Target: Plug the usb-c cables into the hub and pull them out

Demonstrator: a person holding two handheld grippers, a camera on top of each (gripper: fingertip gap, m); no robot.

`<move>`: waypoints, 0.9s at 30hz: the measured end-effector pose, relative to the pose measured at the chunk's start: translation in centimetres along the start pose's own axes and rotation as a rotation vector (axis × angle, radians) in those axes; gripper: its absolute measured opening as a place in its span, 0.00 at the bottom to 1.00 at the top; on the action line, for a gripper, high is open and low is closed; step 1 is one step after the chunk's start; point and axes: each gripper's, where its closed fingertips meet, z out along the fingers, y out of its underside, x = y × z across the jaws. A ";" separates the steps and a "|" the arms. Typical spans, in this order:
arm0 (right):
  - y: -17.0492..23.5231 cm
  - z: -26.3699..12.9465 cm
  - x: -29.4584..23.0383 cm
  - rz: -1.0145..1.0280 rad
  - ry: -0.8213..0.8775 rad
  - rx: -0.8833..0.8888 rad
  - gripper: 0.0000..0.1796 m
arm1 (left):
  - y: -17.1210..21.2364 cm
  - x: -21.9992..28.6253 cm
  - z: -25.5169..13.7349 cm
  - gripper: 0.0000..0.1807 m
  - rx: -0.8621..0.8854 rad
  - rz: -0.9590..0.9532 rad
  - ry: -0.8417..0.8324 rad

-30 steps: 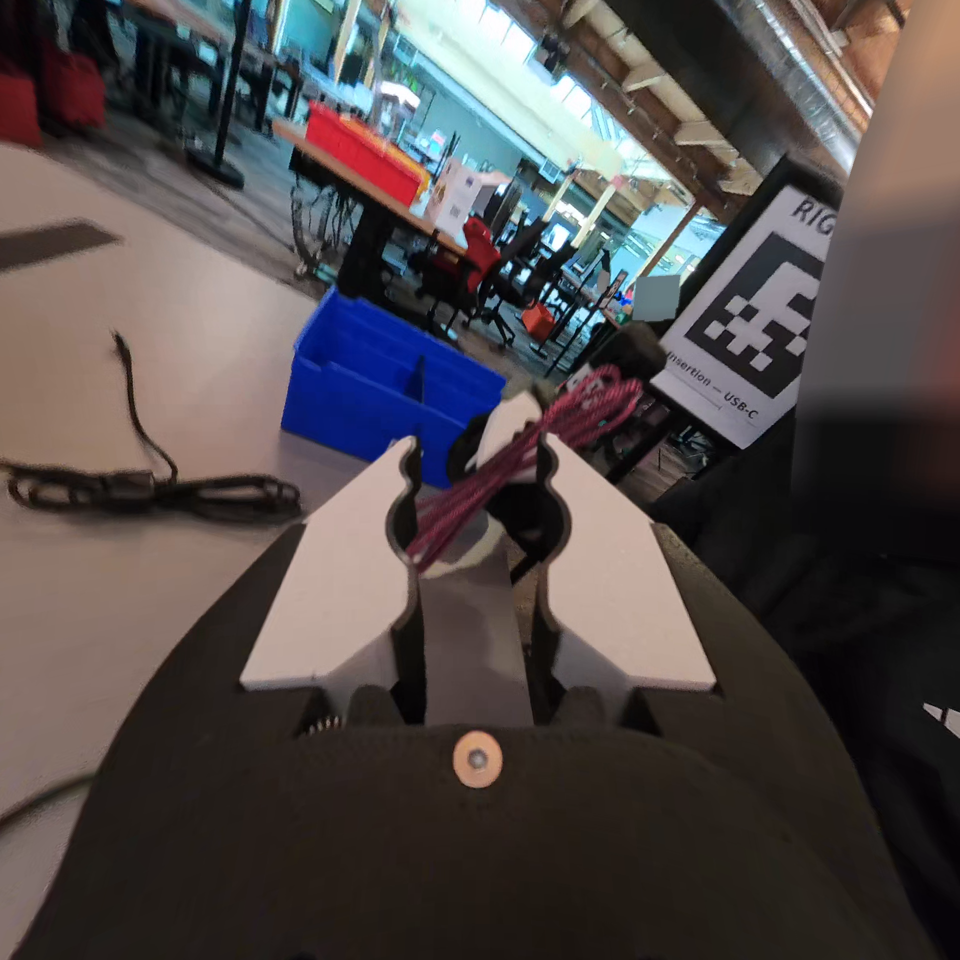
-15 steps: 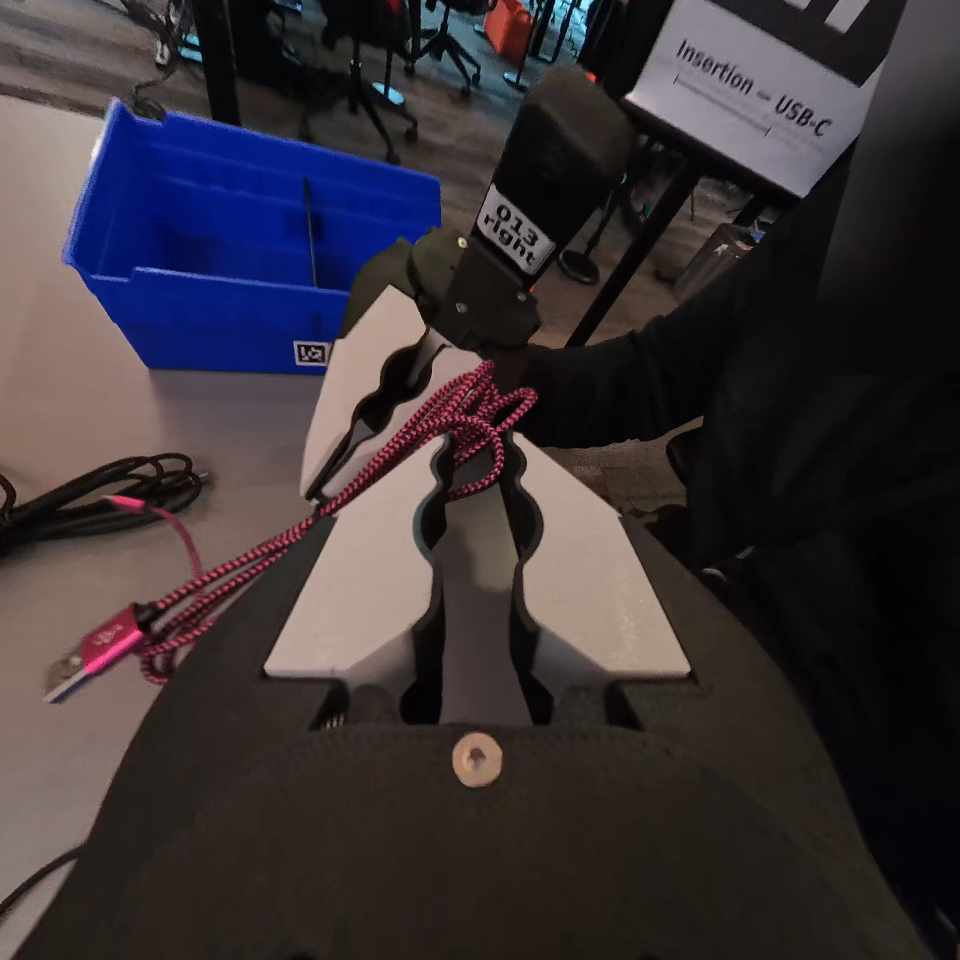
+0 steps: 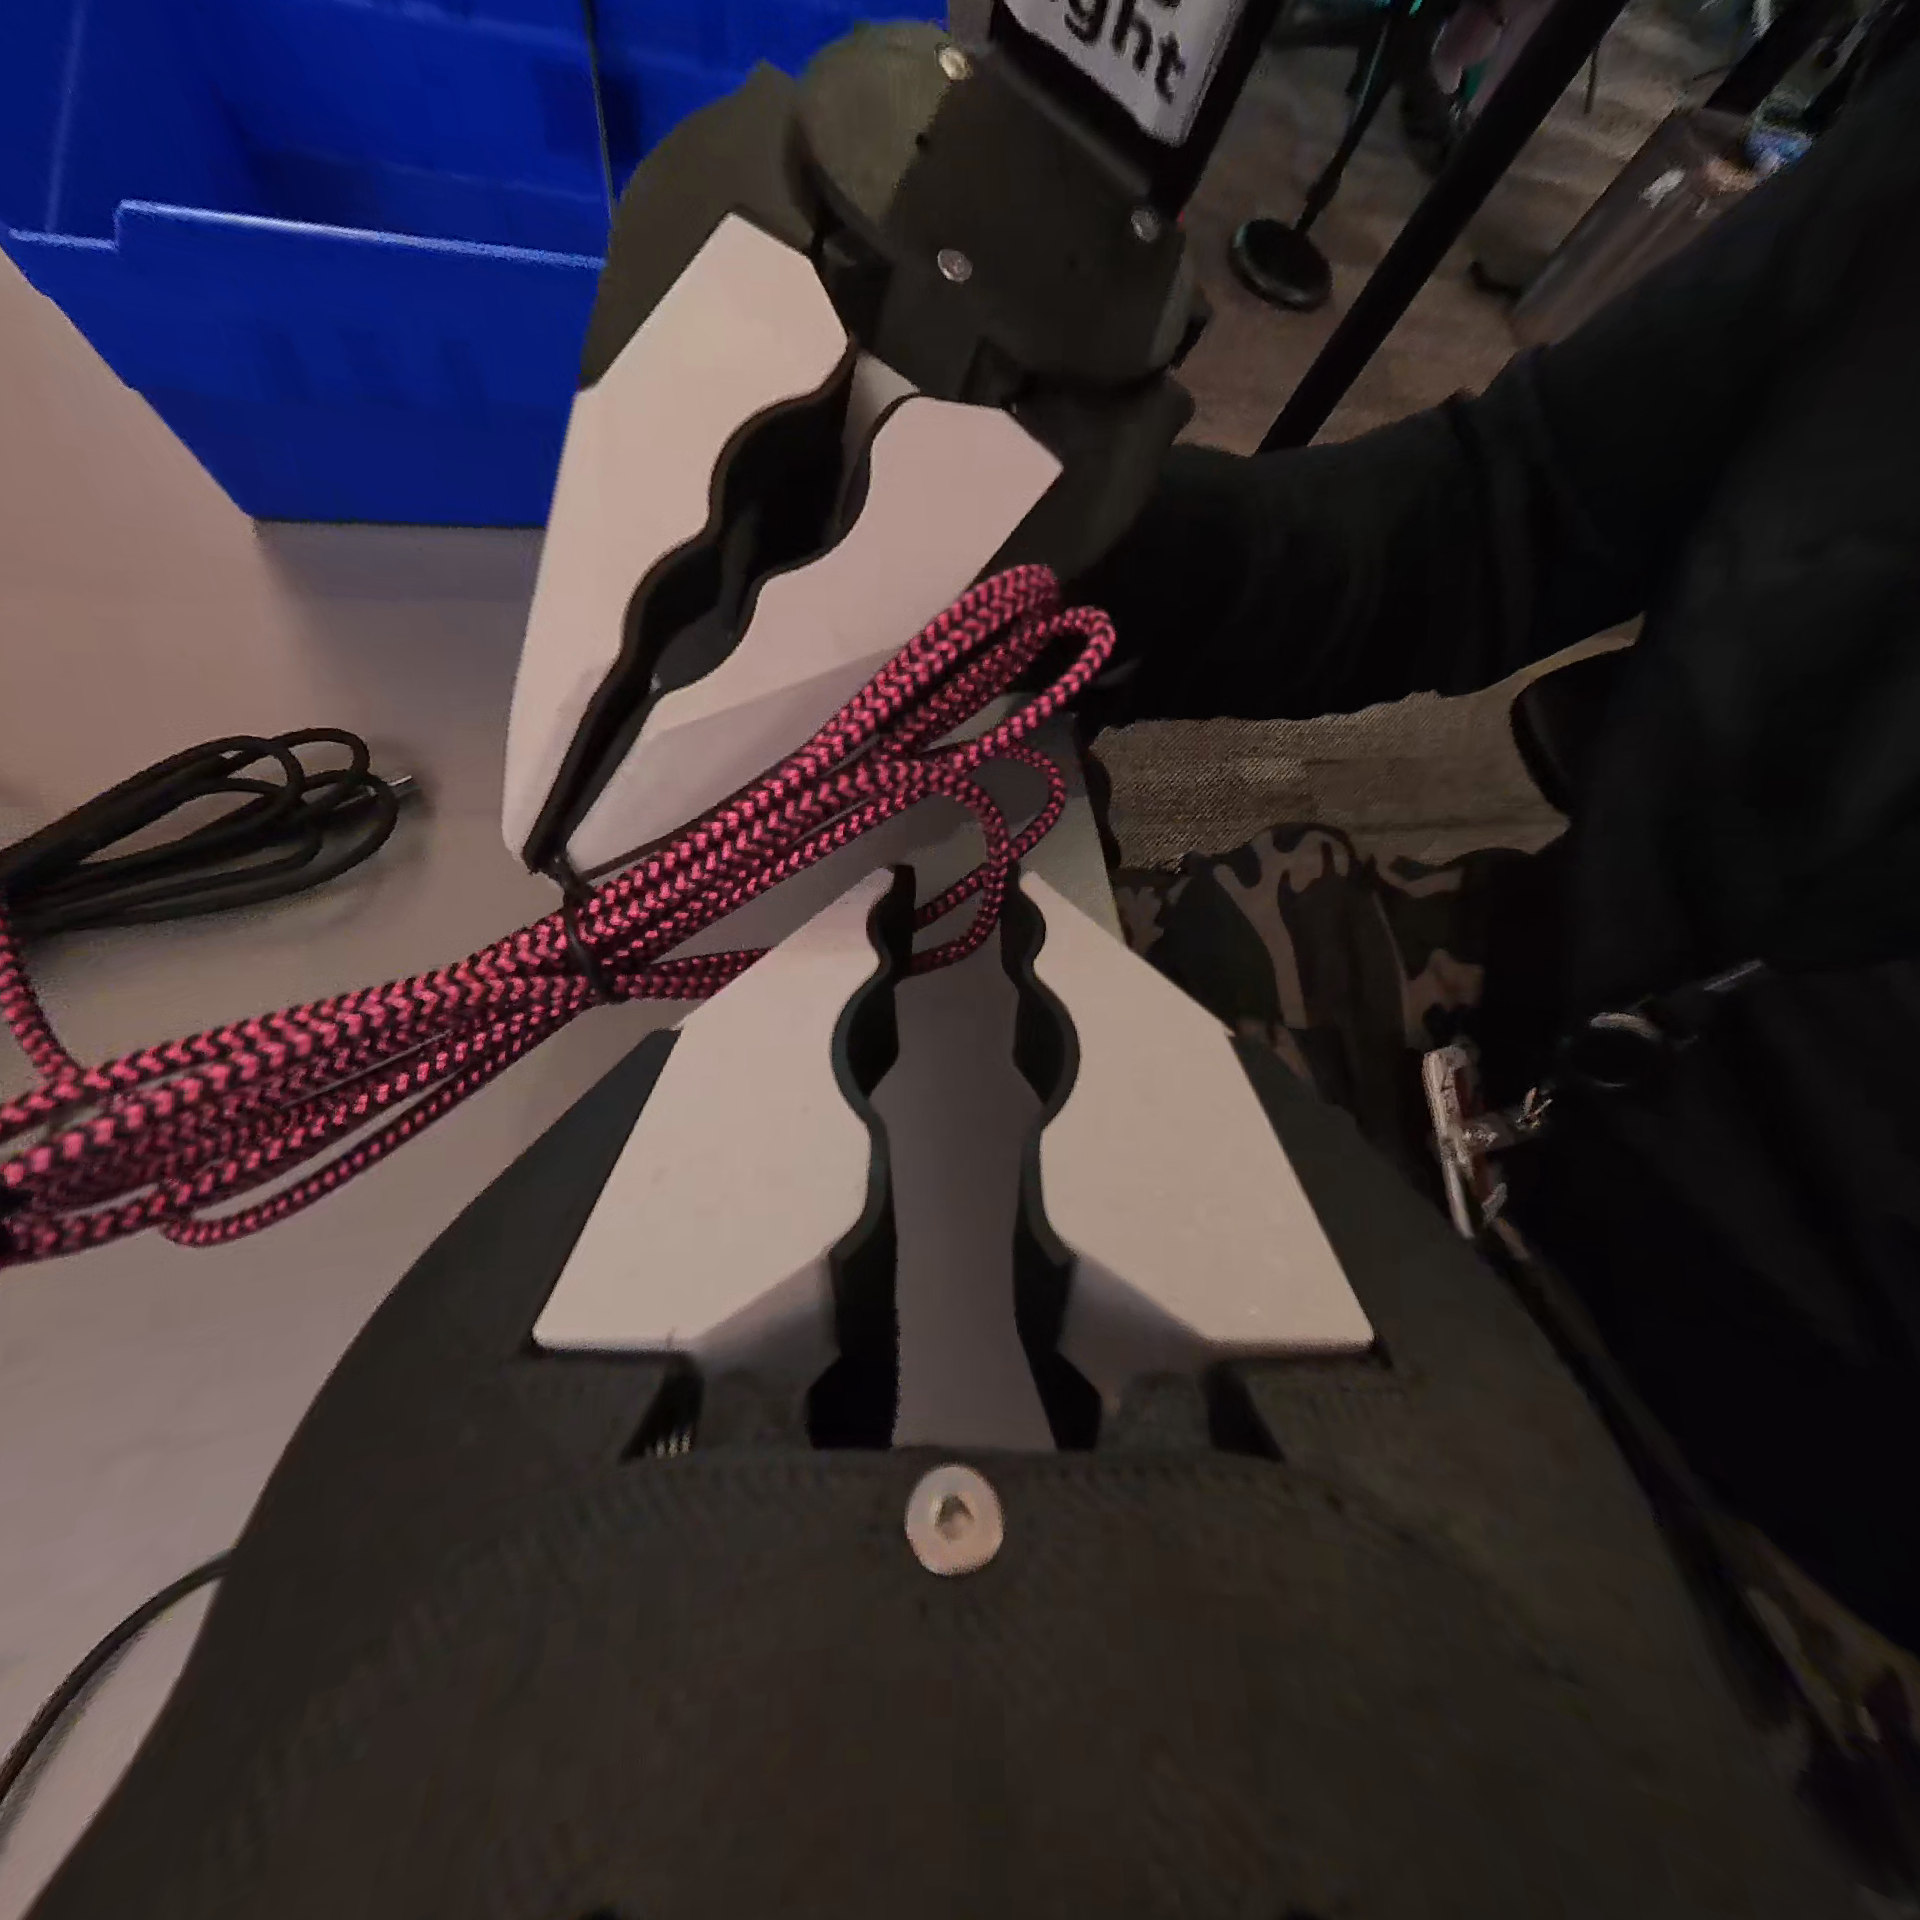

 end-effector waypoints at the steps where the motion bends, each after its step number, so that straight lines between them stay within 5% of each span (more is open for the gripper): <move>1: 0.0 0.0 -0.1 0.020 -0.014 0.007 0.00 | 0.3 -0.1 0.1 0.08 -0.022 0.028 -0.021; 13: 0.5 0.5 -0.4 0.379 -0.233 0.008 0.01 | 4.1 -4.6 0.0 0.02 -0.466 0.483 -0.527; 16: 0.3 0.4 -0.6 0.473 -0.312 0.016 0.20 | 4.9 -6.1 -0.8 0.01 -0.583 0.582 -0.654; 27: 2.5 2.6 -1.8 0.461 -0.401 -0.235 0.31 | 6.4 -6.3 -1.3 0.00 -0.785 0.802 -0.727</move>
